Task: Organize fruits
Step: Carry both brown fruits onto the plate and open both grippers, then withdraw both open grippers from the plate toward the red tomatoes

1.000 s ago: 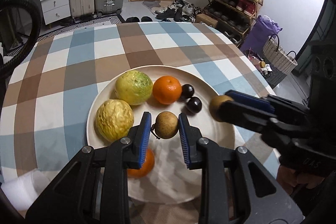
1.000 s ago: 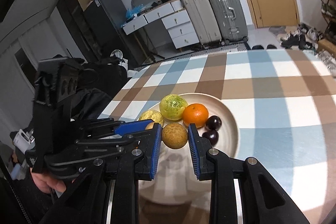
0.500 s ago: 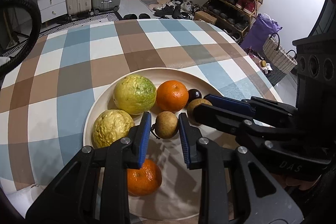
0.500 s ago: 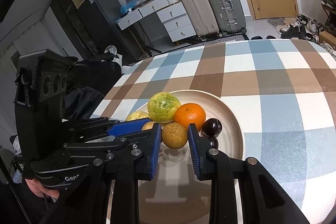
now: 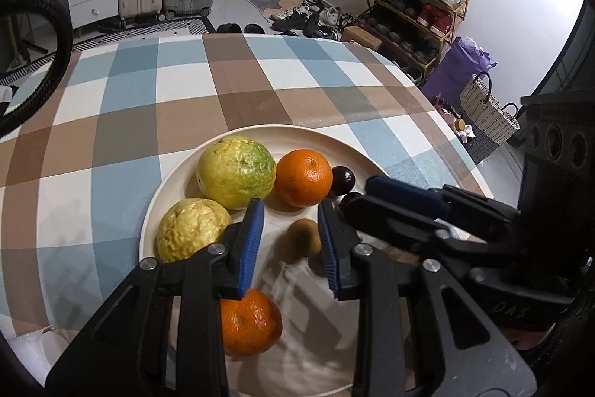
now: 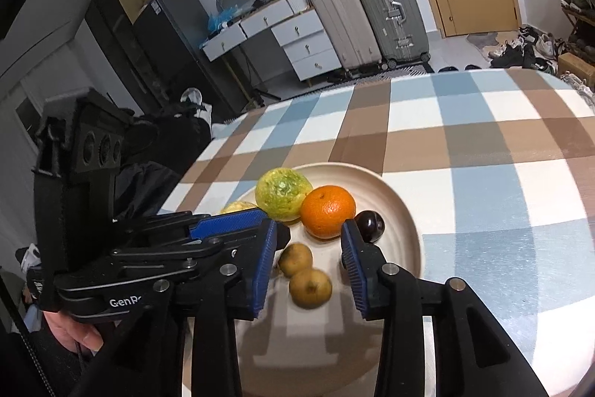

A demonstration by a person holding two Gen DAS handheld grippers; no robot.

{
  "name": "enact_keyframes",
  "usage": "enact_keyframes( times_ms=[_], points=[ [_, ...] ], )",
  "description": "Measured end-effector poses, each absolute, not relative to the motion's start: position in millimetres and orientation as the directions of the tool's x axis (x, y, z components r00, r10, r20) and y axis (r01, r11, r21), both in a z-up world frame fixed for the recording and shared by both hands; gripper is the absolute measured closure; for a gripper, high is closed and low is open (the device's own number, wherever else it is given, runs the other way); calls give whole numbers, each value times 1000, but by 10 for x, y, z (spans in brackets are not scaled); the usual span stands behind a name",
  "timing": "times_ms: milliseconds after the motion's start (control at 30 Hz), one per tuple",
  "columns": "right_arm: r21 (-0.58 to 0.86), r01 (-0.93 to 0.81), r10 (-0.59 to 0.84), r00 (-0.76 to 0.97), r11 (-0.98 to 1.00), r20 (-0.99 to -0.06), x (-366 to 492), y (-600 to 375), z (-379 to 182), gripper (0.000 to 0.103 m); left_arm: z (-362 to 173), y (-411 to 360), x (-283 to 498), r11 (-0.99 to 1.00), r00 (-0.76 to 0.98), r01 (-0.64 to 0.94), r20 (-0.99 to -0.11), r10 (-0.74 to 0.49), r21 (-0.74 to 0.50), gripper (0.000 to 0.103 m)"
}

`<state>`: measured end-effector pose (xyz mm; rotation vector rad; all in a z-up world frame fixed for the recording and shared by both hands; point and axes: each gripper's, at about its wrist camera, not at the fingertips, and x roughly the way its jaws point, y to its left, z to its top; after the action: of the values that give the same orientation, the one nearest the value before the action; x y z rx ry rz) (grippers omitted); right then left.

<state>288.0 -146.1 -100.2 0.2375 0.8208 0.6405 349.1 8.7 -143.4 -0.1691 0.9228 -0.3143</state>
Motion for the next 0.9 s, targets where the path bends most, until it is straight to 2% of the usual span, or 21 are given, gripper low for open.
enact_keyframes(
  times_ms=[133, 267, 333, 433, 533, 633, 733, 900],
  points=[
    [424, -428, 603, 554, 798, -574, 2741, -1598, -834, 53, -1312, 118, 3371, 943, 589, 182, -737, -333, -280, 59],
    [413, -420, 589, 590, 808, -552, 2552, -1735, -655, 51, -1124, 113, 3174, 948, 620, 178, -718, -315, -262, 50],
    [397, -413, 573, 608, 820, -550, 2425, -1799, -572, 42, -1043, 98, 3067, 956, 636, 169, -715, -290, -238, 39],
    [385, -405, 558, 630, 829, -540, 2224, -1895, -492, 28, -923, 71, 2866, 963, 659, 157, -703, -266, -218, 38],
    [375, -401, 548, 653, 836, -523, 1978, -1995, -439, 18, -817, 10, 2637, 968, 677, 155, -693, -249, -196, 36],
    [369, -398, 542, 665, 840, -513, 1752, -2089, -394, 13, -734, -74, 2383, 973, 703, 159, -673, -231, -167, 26],
    [363, -384, 526, 684, 849, -506, 1551, -2176, -349, 7, -693, -146, 2180, 980, 723, 152, -661, -201, -131, 25],
    [365, -374, 517, 705, 853, -486, 1261, -2279, -290, 4, -645, -210, 1909, 981, 730, 135, -656, -191, -136, 24]
  ],
)
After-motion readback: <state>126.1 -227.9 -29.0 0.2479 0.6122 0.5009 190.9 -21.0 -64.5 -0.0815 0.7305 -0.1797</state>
